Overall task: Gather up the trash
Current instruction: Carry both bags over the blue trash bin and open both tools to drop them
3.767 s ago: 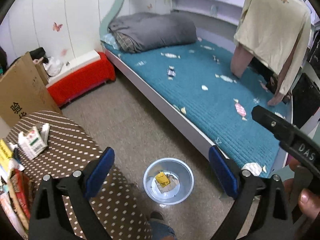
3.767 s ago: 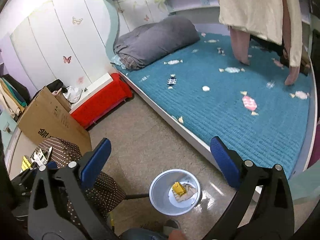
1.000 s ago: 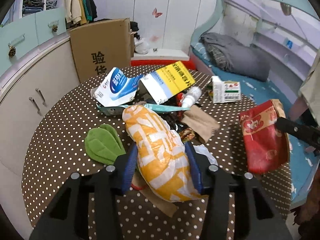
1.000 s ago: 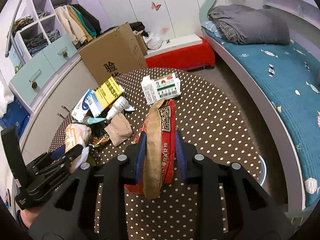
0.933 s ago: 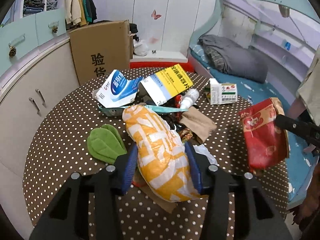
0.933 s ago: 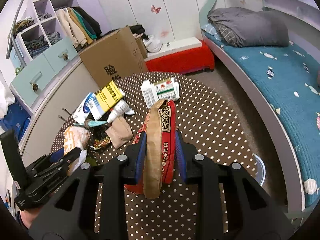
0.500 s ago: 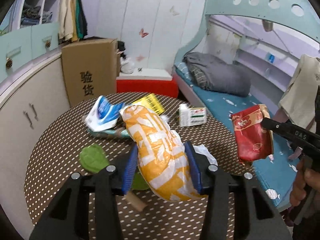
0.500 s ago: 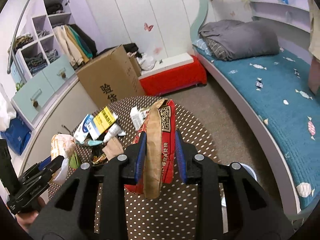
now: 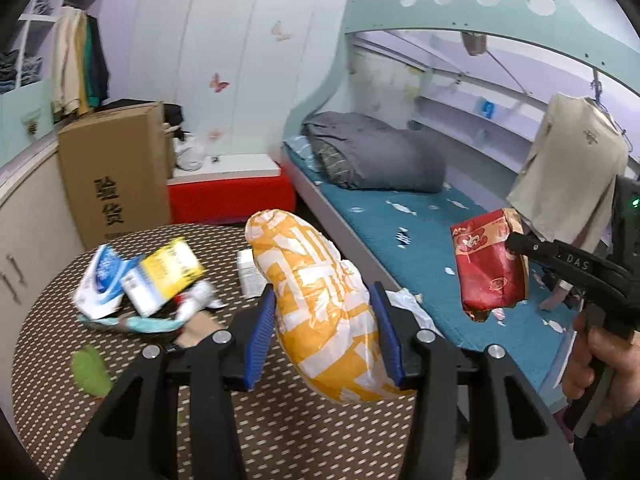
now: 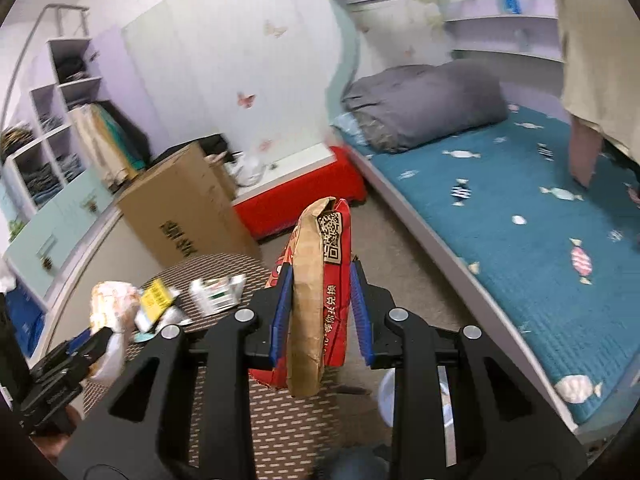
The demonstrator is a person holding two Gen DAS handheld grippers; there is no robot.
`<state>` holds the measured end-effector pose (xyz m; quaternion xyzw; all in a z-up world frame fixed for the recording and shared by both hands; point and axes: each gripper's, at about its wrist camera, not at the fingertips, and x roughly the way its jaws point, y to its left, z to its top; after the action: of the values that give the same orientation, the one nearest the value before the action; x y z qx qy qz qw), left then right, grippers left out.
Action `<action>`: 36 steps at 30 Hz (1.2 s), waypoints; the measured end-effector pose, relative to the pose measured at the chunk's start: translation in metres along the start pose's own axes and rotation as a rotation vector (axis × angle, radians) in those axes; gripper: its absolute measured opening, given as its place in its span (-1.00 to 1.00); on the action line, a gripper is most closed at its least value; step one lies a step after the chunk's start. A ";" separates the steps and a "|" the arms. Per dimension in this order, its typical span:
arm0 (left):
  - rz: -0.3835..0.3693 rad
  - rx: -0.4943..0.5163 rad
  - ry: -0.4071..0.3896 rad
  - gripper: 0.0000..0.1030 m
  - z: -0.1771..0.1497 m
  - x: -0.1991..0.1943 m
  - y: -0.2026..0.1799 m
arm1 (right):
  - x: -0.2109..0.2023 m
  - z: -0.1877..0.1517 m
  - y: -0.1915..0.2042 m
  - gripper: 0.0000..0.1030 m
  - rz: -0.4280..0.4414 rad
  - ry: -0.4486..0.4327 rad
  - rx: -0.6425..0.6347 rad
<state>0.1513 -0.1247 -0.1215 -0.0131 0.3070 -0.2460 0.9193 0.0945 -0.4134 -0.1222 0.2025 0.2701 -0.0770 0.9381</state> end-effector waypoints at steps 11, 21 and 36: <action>-0.085 0.071 0.071 -0.10 0.001 0.053 -0.061 | 0.062 -0.038 -0.088 -0.45 -0.132 0.154 0.108; -0.114 0.114 0.145 -0.10 -0.007 0.098 -0.098 | 0.135 -0.087 -0.130 -0.36 -0.166 0.322 0.175; -0.208 0.210 0.308 -0.09 -0.030 0.181 -0.170 | 0.087 -0.067 -0.176 0.63 -0.193 0.168 0.302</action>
<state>0.1831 -0.3535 -0.2170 0.0889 0.4136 -0.3691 0.8275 0.0908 -0.5478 -0.2804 0.3196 0.3510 -0.1892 0.8596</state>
